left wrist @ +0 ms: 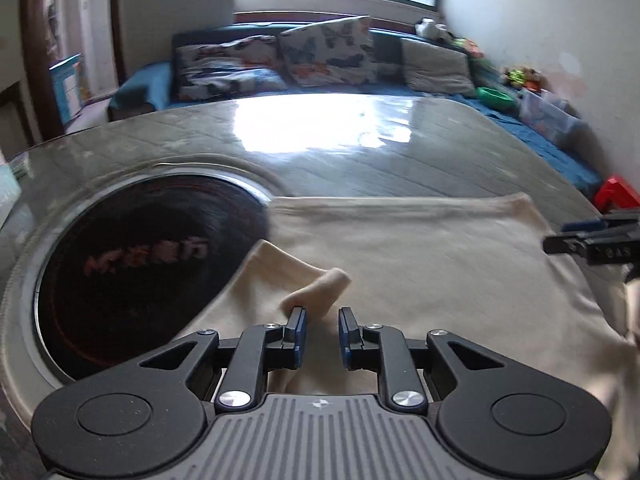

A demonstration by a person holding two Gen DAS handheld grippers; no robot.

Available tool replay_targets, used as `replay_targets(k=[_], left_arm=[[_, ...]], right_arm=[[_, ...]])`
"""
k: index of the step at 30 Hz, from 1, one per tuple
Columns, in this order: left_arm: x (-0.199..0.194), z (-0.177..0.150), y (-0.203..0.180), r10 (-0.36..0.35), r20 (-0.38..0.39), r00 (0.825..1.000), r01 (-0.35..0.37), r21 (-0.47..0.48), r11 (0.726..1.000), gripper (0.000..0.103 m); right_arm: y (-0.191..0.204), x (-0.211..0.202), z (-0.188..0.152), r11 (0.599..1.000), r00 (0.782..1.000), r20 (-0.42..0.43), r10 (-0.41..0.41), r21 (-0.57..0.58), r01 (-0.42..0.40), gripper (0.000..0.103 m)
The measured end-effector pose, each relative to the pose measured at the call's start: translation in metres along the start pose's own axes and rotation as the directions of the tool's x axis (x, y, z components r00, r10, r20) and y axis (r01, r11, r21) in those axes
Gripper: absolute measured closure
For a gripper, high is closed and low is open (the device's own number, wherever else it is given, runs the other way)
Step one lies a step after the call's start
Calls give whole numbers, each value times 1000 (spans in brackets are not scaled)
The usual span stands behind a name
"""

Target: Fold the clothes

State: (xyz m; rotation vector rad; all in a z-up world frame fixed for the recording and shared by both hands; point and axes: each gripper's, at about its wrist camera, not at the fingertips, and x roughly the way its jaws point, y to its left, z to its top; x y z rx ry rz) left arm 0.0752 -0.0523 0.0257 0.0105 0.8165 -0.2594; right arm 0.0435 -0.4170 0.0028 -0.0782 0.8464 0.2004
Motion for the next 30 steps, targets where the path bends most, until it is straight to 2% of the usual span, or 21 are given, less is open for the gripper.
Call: replay_targets(k=[5,7,10,15,18,21,26,28,30], left_arm=[[16,17,5,34,18,999,-34,6,999,82],[22,25,7,44,27,999,-44,8,999,76],[33,34,5,70,34,997,-71,31,997,75],[48,44,11,98,45,994,-99,10,995,72],[42,44,14,91,48,995,-91,-12,996,71],[18,39,9,65,77,995,-67,18,998,71],[-22,10,-16,-31,90,995,19,127,992,70],[-34,-6,-26,-63,79,995,50,162,986,70],[-42,-20,-33,-84,67,994,71,183,981,70]], right_arm=[[-1,19,15,1000,1000,4,-2,13,2,75],[-1,27,22,1000,1000,4,-7,10,7,87],[0,40,34,1000,1000,9,-25,-3,25,93],[0,60,53,997,997,22,-72,-21,73,93],[2,63,60,995,997,14,-81,-52,82,90],[4,51,60,995,997,21,-69,-70,70,86],[24,9,40,992,1000,27,11,-129,-7,80],[37,-8,26,984,997,18,68,-164,-64,71],[55,-24,7,971,993,-1,121,-208,-119,71]])
